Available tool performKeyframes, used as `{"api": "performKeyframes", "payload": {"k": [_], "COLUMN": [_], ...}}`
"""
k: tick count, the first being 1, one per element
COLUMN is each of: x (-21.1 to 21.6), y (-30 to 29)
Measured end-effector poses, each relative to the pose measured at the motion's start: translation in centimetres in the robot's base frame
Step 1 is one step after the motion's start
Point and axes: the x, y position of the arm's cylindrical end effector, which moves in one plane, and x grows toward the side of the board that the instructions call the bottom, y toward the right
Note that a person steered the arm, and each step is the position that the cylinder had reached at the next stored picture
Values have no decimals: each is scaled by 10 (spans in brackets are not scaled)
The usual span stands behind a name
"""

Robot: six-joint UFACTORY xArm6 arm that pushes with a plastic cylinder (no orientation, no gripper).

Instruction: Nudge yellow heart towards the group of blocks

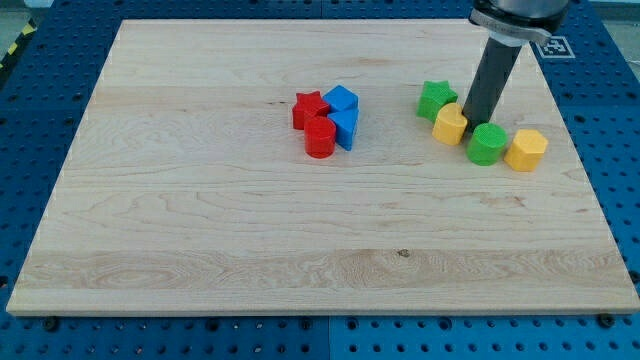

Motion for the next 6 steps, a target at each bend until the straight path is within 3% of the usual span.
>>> {"api": "performKeyframes", "payload": {"k": [6], "x": [3], "y": [-63]}}
